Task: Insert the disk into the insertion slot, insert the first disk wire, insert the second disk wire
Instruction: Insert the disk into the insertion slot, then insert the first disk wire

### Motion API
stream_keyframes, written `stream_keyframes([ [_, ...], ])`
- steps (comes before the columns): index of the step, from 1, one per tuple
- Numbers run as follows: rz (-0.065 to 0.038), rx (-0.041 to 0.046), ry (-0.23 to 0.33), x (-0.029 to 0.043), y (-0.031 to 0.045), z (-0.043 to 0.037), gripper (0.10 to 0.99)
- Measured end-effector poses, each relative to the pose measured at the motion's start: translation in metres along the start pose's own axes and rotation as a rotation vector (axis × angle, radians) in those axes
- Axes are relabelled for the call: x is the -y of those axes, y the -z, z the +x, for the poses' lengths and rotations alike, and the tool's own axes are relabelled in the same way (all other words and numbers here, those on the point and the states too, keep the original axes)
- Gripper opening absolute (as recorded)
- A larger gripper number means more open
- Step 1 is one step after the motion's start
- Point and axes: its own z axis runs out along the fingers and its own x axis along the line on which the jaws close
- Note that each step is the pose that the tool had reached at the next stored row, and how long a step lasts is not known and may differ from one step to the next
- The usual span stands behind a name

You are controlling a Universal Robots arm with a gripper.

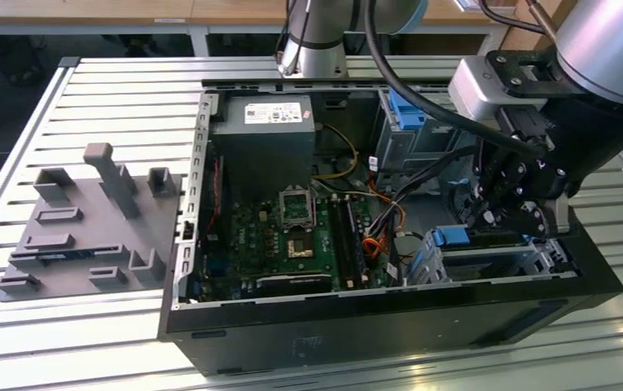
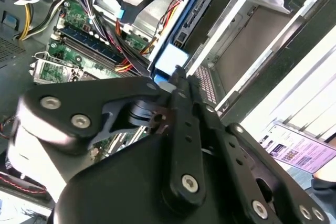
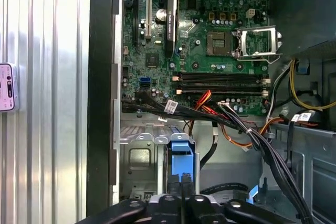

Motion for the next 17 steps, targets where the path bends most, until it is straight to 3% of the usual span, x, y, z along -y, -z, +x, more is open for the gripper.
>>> stream_keyframes([
  [1,0.000,0.0001,0.000,0.0000,-0.0005,-0.0001,0.129],
  [3,0.000,0.0003,0.000,0.0000,-0.0014,-0.0006,0.106],
  [17,0.000,0.0004,0.000,0.0020,-0.0053,-0.0007,0.106],
])
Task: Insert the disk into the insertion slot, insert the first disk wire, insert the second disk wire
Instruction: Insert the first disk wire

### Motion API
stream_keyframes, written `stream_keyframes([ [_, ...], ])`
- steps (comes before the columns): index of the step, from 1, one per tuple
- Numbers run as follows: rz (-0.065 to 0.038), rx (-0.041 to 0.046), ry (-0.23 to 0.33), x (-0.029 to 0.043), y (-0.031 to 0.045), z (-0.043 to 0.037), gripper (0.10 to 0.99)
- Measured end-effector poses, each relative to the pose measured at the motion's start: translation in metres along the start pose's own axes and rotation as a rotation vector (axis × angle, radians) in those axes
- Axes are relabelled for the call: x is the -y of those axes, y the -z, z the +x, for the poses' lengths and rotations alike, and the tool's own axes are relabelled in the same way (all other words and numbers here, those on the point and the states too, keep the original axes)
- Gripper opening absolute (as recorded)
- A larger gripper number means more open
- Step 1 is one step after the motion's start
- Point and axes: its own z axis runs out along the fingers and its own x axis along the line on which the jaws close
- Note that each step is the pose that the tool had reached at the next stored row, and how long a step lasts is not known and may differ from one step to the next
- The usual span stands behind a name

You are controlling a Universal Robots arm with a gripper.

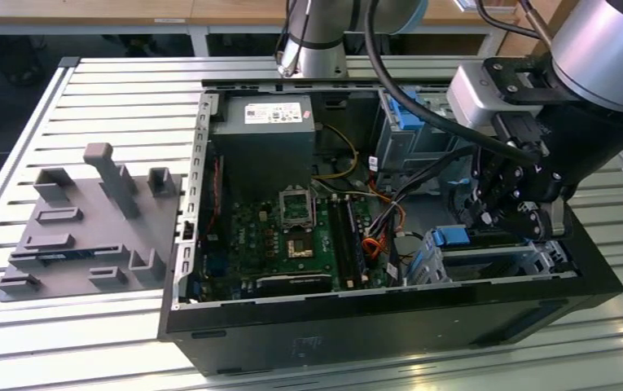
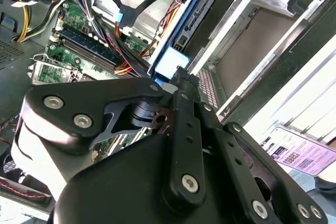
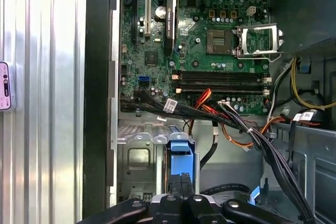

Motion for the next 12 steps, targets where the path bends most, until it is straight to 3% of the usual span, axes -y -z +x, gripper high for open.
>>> stream_keyframes([
  [7,0.000,0.0000,0.000,0.0039,0.0001,-0.0001,0.106],
  [8,0.000,0.0000,-0.001,0.0081,0.0001,0.0000,0.106],
  [12,0.000,0.0000,-0.001,0.0135,0.0002,-0.0003,0.106],
])
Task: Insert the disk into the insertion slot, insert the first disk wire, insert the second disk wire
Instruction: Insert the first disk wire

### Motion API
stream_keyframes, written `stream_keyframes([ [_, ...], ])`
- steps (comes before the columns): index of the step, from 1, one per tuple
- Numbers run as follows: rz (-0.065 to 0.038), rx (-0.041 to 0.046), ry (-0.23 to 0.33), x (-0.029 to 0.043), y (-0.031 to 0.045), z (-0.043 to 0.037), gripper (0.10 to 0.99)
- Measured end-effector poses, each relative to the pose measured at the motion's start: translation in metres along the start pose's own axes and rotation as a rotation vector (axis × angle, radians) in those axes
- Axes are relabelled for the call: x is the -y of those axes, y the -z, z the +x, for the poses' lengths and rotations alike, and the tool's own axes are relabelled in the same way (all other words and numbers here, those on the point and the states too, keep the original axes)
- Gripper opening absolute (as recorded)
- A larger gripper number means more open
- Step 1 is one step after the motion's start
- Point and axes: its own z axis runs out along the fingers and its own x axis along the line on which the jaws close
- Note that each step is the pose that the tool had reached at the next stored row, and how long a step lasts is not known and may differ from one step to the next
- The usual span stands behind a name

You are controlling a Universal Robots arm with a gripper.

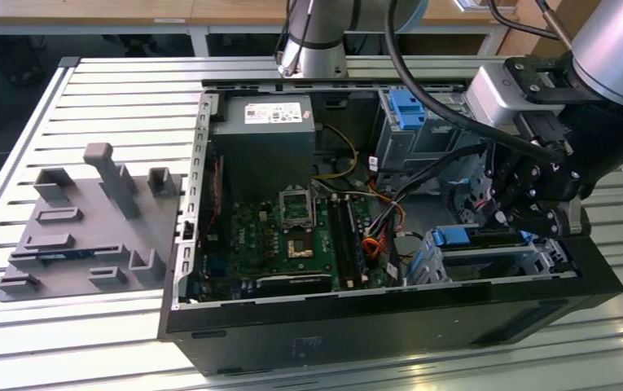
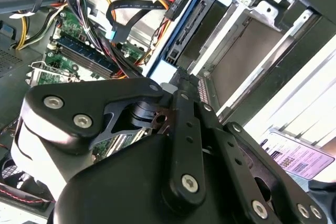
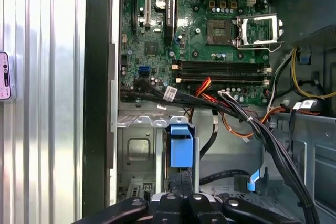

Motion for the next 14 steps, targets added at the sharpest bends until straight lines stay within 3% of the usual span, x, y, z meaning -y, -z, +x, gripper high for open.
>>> stream_keyframes([
  [8,0.000,0.0015,0.000,0.0021,0.0024,-0.0001,0.106],
  [14,0.000,0.0014,0.000,0.0190,0.0011,-0.0040,0.106],
])
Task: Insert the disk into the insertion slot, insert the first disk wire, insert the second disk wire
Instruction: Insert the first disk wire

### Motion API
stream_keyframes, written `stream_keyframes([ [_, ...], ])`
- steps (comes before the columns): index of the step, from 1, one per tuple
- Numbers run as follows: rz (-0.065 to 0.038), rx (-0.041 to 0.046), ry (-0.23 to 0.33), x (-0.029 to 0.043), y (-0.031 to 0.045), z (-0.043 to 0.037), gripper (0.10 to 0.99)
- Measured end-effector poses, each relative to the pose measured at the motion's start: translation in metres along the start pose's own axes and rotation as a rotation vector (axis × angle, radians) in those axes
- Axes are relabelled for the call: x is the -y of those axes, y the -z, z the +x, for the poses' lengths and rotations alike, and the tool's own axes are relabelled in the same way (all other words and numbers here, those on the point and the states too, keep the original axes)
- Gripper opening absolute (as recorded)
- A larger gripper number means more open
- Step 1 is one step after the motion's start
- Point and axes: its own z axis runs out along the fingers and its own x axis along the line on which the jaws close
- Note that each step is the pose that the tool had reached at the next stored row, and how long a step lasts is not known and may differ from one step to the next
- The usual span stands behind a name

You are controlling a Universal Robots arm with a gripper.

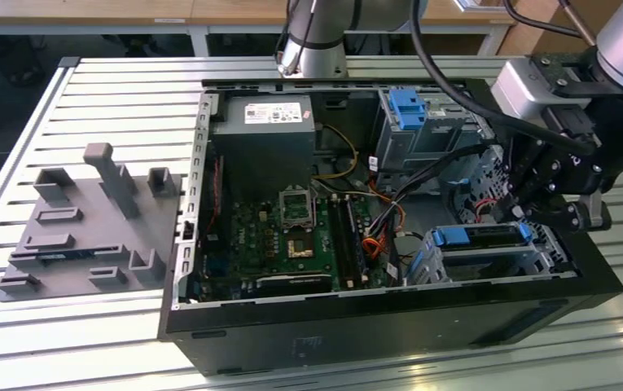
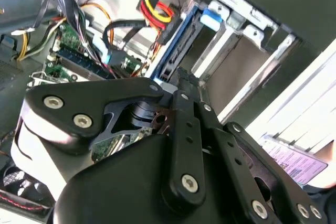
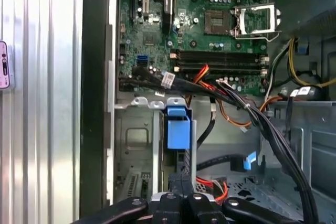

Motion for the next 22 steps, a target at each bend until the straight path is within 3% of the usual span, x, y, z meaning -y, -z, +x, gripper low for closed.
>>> stream_keyframes([
  [7,0.000,0.0000,-0.002,0.0076,-0.0030,-0.0173,0.106],
  [13,0.002,0.0006,-0.030,0.0098,-0.0055,-0.0218,0.114],
  [14,0.002,0.0007,-0.035,0.0101,-0.0060,-0.0224,0.169],
  [15,0.003,0.0007,-0.039,0.0105,-0.0064,-0.0231,0.169],
  [16,0.003,0.0008,-0.044,0.0110,-0.0067,-0.0238,0.239],
  [22,0.005,-0.0007,-0.076,0.0139,-0.0085,-0.0263,0.239],
])
